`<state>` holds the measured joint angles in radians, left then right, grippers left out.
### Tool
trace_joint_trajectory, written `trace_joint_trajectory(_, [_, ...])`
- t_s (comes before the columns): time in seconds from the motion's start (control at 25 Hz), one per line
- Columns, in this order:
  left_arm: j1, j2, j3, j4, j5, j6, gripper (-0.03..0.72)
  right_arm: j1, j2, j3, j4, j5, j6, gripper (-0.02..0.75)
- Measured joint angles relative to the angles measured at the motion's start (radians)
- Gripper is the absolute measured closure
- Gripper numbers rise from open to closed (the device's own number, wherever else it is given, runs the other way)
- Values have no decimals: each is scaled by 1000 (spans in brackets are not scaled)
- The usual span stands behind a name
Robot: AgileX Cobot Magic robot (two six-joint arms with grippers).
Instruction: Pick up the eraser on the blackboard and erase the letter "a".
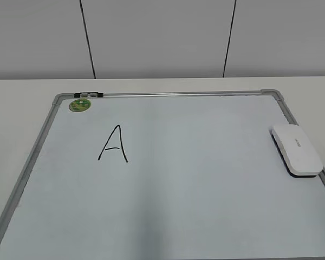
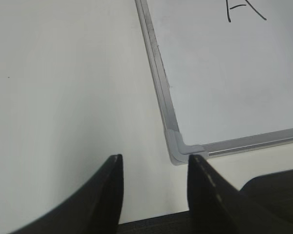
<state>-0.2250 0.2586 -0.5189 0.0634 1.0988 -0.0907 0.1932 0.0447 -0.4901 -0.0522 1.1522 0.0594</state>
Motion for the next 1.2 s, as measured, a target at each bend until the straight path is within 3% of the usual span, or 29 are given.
trace_joint_trajectory(0.48, [3,-27,0,0,0,0,409,0,-6,0,0,-4,0,217])
trace_joint_trajectory(0.96, [168,-234,0,0,0,0,414,-119,-55,0,3,-8,0,217])
trace_joint_trajectory(1.2, [192,-250,0,0,5,0,423,-165,-61,0,3,-8,0,218])
